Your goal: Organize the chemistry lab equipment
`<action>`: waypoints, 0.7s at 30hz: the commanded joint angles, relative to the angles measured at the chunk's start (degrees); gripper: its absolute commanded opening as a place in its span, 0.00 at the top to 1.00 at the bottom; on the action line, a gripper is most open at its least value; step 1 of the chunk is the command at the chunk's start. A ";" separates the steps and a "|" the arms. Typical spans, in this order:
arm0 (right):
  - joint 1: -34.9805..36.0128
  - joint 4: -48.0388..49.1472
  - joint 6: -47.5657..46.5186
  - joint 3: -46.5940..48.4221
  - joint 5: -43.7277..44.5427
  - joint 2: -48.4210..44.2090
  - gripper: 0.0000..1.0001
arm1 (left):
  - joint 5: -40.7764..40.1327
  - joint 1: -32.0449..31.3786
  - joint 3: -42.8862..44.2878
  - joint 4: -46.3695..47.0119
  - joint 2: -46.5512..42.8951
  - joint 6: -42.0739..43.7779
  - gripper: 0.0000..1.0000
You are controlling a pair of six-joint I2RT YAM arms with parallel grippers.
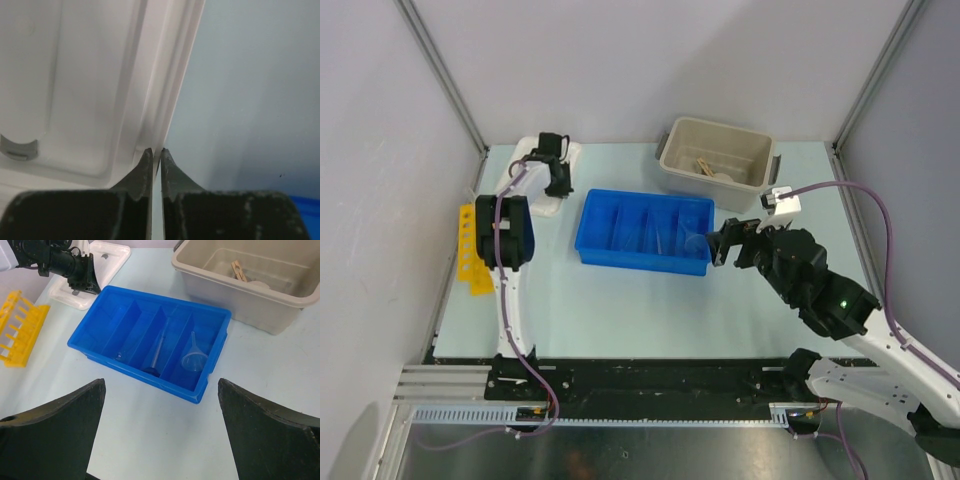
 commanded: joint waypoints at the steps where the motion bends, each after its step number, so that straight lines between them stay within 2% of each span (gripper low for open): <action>1: -0.42 2.06 0.26 2.14 0.19 0.82 0.01 | 1.99 -0.13 1.72 -2.11 0.81 0.24 0.98; 11: -1.37 7.09 4.46 2.13 -1.34 5.73 0.01 | 10.85 -0.13 12.20 -2.31 -10.94 -0.61 1.00; 18: -3.65 13.77 -0.07 2.13 -4.76 7.24 0.01 | 18.69 -0.18 13.66 -2.28 -17.84 -2.93 1.00; 21: -5.74 18.93 1.88 2.15 -6.50 7.93 0.01 | 23.29 -0.49 12.70 -2.30 -21.59 -3.72 1.00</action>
